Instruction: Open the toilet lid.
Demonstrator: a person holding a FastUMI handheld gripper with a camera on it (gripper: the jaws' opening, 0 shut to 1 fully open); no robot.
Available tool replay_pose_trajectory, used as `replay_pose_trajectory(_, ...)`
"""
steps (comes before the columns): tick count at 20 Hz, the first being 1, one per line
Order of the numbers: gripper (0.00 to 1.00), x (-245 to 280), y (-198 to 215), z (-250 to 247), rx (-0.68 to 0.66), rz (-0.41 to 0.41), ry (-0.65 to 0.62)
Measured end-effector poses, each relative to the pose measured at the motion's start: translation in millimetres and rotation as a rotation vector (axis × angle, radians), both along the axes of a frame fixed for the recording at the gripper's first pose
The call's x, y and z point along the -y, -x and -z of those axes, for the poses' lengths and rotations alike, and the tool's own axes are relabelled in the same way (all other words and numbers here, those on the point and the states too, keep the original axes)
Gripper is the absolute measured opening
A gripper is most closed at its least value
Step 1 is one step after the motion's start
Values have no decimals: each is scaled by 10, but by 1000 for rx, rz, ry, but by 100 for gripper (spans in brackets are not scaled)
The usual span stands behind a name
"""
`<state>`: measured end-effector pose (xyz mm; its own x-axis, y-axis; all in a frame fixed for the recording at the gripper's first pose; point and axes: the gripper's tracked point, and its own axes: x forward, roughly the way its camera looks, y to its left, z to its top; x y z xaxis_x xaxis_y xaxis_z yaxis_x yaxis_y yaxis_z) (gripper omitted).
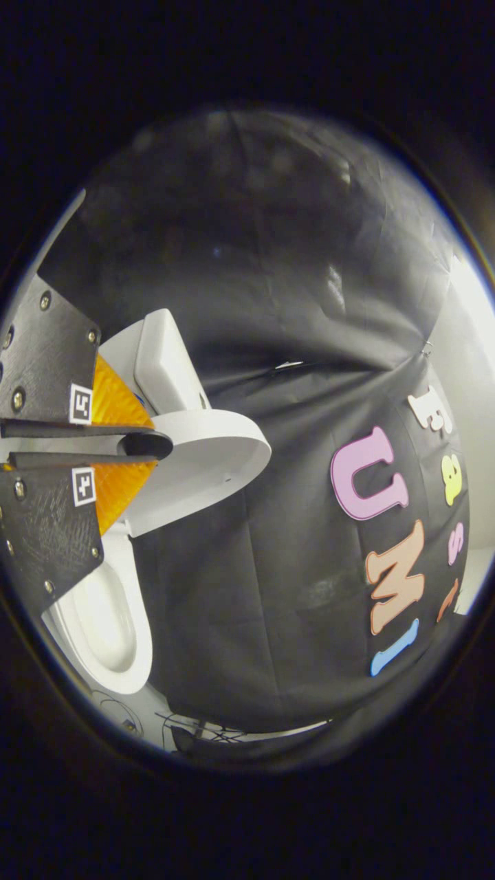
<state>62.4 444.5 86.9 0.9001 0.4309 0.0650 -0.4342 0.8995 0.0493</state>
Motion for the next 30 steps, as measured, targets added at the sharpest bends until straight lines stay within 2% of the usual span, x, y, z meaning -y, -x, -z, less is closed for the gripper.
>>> replay_pose_trajectory(5, 15, -40, 30, 121, -25, -42, 76)
replay_pose_trajectory(9, 14, 63, 107, 123, -11, -48, 141)
replay_pose_trajectory(12, 17, 330, 94, 22, 12, 6, 156)
replay_pose_trajectory(17, 33, 846, 67, -186, 18, 58, 135)
replay_pose_trajectory(19, 45, 1060, 66, -241, 17, 87, 139)
replay_pose_trajectory(22, 49, 1373, 81, -284, 16, 113, 161)
replay_pose_trajectory(25, 68, 1700, 115, -311, 29, 145, 195)
replay_pose_trajectory(30, 93, 2255, 140, -256, 8, 188, 198)
